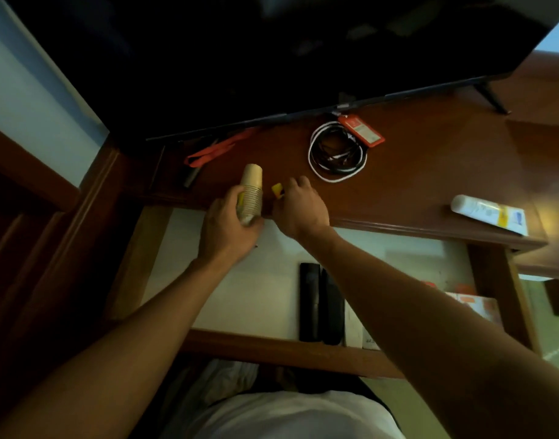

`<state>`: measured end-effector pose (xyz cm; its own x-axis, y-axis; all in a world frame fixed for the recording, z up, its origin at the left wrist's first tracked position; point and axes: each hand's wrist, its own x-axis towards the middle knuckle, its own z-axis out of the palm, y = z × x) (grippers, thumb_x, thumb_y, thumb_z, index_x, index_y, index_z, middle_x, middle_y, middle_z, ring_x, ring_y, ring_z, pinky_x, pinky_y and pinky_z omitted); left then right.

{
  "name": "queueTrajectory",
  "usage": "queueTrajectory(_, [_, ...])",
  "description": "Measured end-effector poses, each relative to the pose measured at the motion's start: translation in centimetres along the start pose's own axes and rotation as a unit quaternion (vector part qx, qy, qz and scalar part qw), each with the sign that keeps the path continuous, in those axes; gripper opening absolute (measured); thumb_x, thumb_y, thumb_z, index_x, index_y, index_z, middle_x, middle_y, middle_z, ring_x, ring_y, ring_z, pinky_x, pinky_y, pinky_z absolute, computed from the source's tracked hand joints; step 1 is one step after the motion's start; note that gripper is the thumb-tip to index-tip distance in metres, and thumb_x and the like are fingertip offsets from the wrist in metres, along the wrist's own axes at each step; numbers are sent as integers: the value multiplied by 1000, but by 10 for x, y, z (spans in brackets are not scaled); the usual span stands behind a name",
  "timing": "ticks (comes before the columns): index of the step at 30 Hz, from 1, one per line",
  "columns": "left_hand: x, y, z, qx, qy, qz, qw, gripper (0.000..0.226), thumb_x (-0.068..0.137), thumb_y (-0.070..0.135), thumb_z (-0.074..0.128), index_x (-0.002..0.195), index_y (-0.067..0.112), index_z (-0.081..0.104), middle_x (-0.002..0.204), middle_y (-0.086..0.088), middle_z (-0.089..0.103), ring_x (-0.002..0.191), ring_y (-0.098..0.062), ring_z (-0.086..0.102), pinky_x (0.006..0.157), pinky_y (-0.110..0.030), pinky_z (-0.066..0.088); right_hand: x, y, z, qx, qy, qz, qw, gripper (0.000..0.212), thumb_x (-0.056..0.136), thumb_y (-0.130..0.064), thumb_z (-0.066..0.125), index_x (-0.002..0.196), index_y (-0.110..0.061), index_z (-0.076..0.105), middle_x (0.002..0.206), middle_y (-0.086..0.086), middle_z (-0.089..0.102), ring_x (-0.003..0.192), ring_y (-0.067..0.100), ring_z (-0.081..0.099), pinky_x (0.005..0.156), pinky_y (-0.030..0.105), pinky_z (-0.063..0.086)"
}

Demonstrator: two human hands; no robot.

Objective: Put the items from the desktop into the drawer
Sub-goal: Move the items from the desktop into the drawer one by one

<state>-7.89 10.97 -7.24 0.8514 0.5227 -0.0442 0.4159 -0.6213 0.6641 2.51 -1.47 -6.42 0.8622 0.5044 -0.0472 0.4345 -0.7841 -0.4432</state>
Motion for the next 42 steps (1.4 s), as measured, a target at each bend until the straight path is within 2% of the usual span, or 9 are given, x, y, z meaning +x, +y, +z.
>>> queueTrajectory(4, [-48,-17,17,-25,-6,51,998,68,83,38,74,143,27,43,125,-4,57,104,-21,57,77,-38,52,-58,17,22,137,-2,56,989,28,92,-27,60,116,-14,55,109,3,53,85,17,51,68,28,37])
queueTrajectory(7, [-79,-33,31,-27,-55,39,997,71,82,39,74,143,26,41,126,-4,57,102,-22,60,76,-43,57,-91,36,44,187,-71,133,971,32,92,-27,63,119,-13,55,108,3,60,84,13,57,66,24,46])
queueTrajectory(11, [-101,-47,48,-14,-130,-7,991,69,81,39,73,140,29,39,127,-6,59,103,-24,61,81,-45,57,-111,57,64,186,-184,213,941,48,90,-22,63,134,-13,48,114,9,62,95,25,64,77,37,58])
queueTrajectory(17, [-94,-50,68,-3,-209,-93,974,78,77,39,75,142,31,32,124,-9,58,103,-29,60,82,-39,53,-117,64,69,56,-243,144,958,40,87,-25,68,125,-16,60,113,10,68,99,29,66,83,39,57])
queueTrajectory(22, [-90,-49,77,-7,-258,-85,962,86,75,37,81,146,30,33,123,-10,61,100,-27,61,77,-31,48,-120,67,75,-42,-242,83,966,31,85,-36,71,109,-16,67,111,8,65,103,28,61,85,40,54])
queueTrajectory(27, [-89,-43,80,-2,-292,-76,953,75,81,33,76,144,30,36,113,-2,59,90,-21,57,72,-29,43,-123,72,77,-106,-275,31,955,35,89,-40,66,120,-22,67,126,9,52,119,32,50,97,46,44])
queueTrajectory(32, [-86,-43,82,-6,-301,-107,948,66,85,25,65,144,35,37,110,-3,62,92,-25,62,69,-30,46,-126,76,77,-108,-278,19,954,29,91,-41,64,117,-27,69,127,9,50,123,33,46,104,51,37])
queueTrajectory(38, [-85,-43,86,-12,-316,-121,941,70,85,19,67,144,33,32,120,-9,62,93,-26,62,69,-31,47,-131,73,77,-64,-246,28,967,24,89,-33,66,109,-19,69,117,9,52,109,30,52,89,42,45])
queueTrajectory(42, [-86,-43,87,-12,-325,-121,938,71,87,20,66,145,32,28,123,-11,60,88,-25,62,65,-31,48,-133,75,78,-51,-249,34,967,23,88,-34,68,107,-21,71,118,8,52,110,29,53,90,42,47])
